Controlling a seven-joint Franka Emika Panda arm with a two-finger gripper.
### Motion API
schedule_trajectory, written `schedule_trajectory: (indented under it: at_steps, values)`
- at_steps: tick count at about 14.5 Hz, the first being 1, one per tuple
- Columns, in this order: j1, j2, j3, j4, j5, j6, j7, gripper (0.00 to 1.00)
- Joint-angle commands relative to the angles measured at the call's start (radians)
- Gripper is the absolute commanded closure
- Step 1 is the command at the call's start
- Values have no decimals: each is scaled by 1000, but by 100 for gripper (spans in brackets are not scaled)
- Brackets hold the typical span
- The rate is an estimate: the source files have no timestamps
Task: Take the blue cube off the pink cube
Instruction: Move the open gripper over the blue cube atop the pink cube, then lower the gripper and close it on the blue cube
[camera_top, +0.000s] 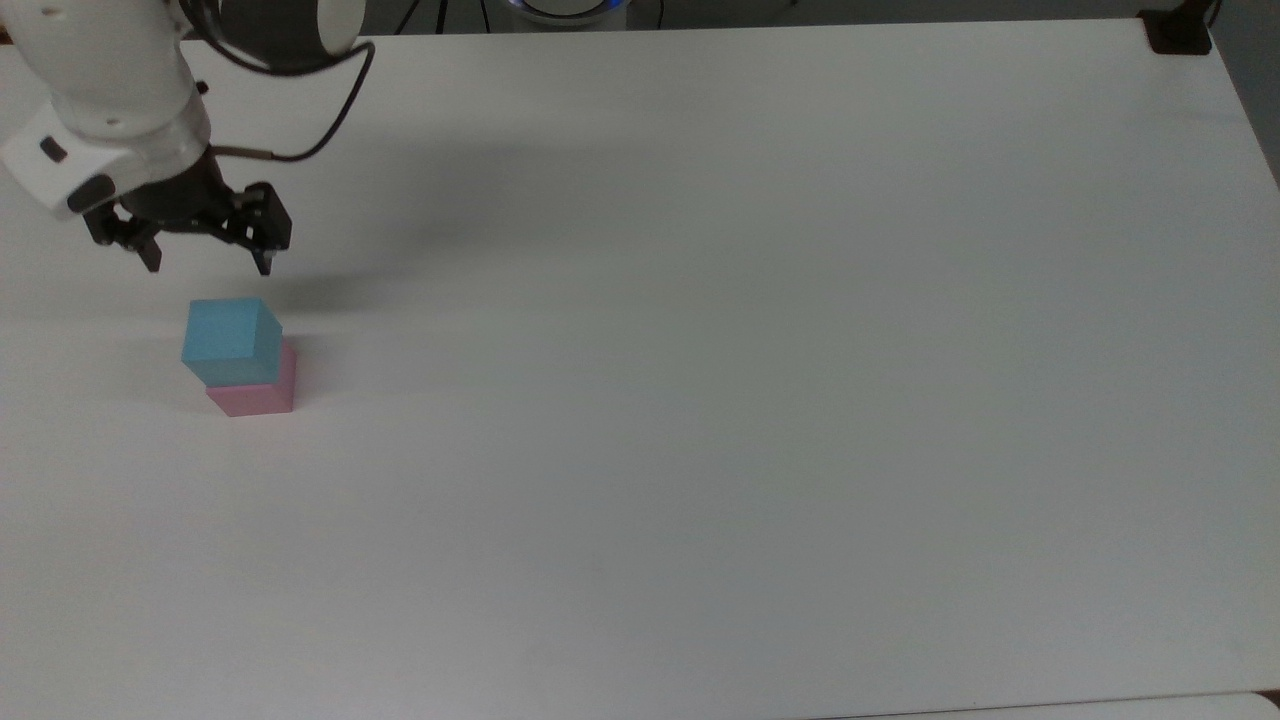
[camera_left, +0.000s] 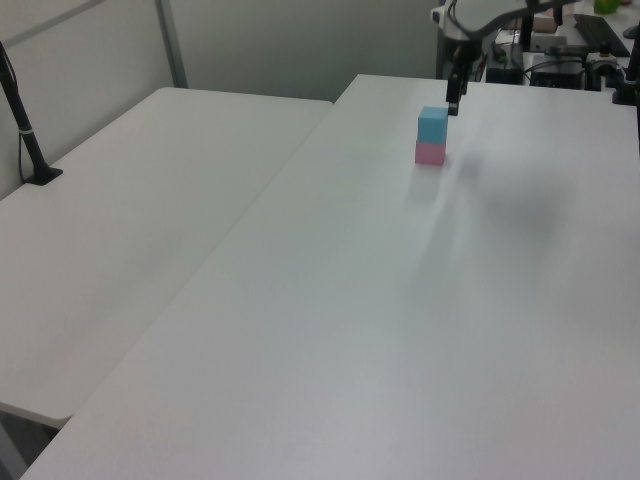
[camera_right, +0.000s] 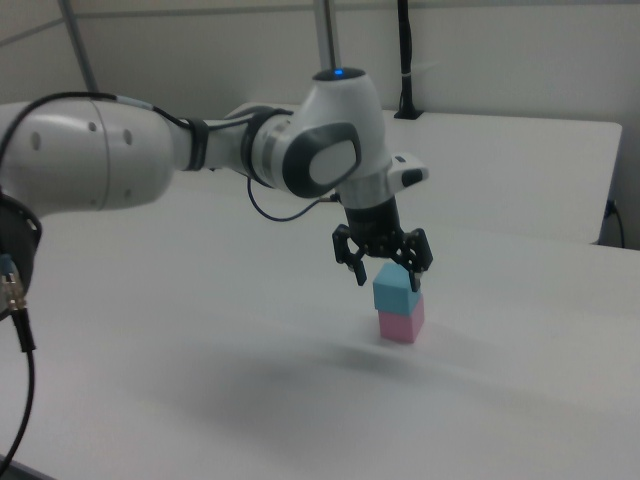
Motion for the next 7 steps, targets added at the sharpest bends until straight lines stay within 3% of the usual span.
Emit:
schedule_trajectory:
  at_steps: [1, 5, 6, 7]
  values:
    - [5, 56, 2, 24, 63, 61, -16, 0]
    - [8, 80, 5, 32, 67, 79, 23, 0]
    - [8, 80, 5, 33, 70, 103, 29, 9]
    - [7, 80, 5, 32, 71, 119, 37, 25]
